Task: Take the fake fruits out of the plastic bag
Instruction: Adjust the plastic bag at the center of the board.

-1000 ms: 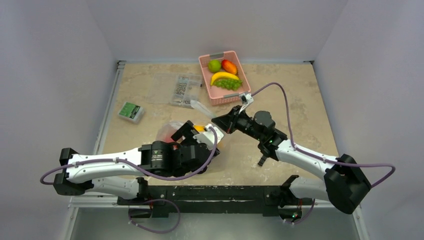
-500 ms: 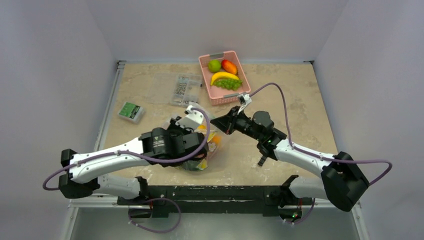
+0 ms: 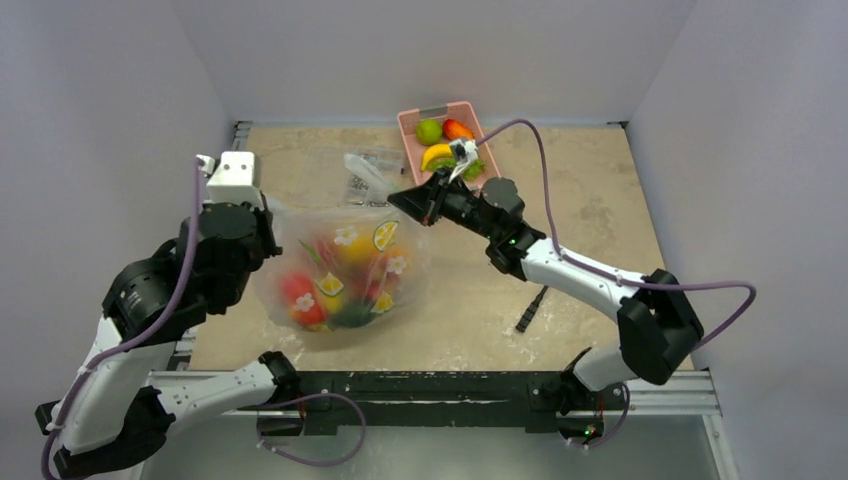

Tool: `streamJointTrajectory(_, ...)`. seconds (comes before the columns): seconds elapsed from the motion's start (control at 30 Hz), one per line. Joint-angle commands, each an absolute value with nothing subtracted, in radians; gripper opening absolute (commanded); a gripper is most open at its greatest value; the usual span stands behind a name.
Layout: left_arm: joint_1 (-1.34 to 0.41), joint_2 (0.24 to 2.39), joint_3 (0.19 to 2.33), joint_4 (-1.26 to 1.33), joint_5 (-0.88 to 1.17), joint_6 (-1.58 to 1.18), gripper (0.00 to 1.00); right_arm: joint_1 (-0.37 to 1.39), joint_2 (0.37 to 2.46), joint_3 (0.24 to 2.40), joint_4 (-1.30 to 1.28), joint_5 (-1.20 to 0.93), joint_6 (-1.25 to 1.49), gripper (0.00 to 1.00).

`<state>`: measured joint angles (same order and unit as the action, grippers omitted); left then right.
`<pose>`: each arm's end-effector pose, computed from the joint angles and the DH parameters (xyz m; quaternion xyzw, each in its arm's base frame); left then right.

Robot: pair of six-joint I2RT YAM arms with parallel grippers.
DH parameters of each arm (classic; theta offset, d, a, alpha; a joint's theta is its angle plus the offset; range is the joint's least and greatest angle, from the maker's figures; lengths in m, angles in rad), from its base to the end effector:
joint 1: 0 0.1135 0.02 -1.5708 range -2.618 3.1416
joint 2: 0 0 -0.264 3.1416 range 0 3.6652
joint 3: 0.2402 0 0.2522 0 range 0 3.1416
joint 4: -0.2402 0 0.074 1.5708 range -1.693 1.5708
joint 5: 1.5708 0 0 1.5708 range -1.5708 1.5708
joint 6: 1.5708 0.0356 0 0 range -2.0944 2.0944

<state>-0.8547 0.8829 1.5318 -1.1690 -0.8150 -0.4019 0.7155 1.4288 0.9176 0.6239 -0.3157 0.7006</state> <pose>0.0830 -0.0559 0.4644 -0.0154 0.8187 0.0068 0.5740 0.2439 0.2267 0.3195 -0.1221 0.6570 0.5586 0.4914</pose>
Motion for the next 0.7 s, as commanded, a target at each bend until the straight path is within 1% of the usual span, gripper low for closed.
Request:
streamJointTrajectory(0.0,-0.808,0.883,1.647,-1.253,-0.844,-0.327,0.00,0.702,1.517,1.099,0.620,-0.312,0.709,0.00)
streamJointTrajectory(0.1,-0.807,0.863,1.649,-1.301,-0.782,-0.369,0.00,0.703,1.608,1.239,0.609,-0.335,0.715,0.00)
streamJointTrajectory(0.2,-0.807,0.818,1.587,-1.326,-0.655,-0.440,0.00,0.701,1.685,1.324,0.595,-0.354,0.719,0.00)
streamJointTrajectory(0.27,-0.807,0.764,1.509,-1.330,-0.549,-0.512,0.00,0.702,1.724,1.353,0.557,-0.359,0.727,0.00)
streamJointTrajectory(0.33,-0.807,0.696,1.375,-1.281,-0.452,-0.598,0.00,0.705,1.750,1.365,0.492,-0.359,0.736,0.02)
streamJointTrajectory(0.43,-0.808,0.587,1.180,-1.127,-0.277,-0.656,0.00,0.718,1.753,1.374,0.329,-0.310,0.689,0.13)
streamJointTrajectory(0.47,-0.807,0.557,1.130,-1.074,-0.224,-0.661,0.00,0.726,1.738,1.375,0.269,-0.266,0.656,0.18)
streamJointTrajectory(0.5,-0.807,0.536,1.090,-1.029,-0.185,-0.664,0.00,0.735,1.727,1.377,0.208,-0.222,0.626,0.26)
streamJointTrajectory(0.53,-0.807,0.522,1.065,-1.007,-0.167,-0.671,0.00,0.742,1.719,1.386,0.145,-0.186,0.594,0.31)
streamJointTrajectory(0.63,-0.808,0.517,1.051,-1.004,-0.146,-0.682,0.00,0.754,1.687,1.402,0.010,-0.111,0.533,0.38)
streamJointTrajectory(0.67,-0.807,0.520,1.048,-0.999,-0.133,-0.686,0.00,0.760,1.673,1.403,-0.046,-0.077,0.523,0.42)
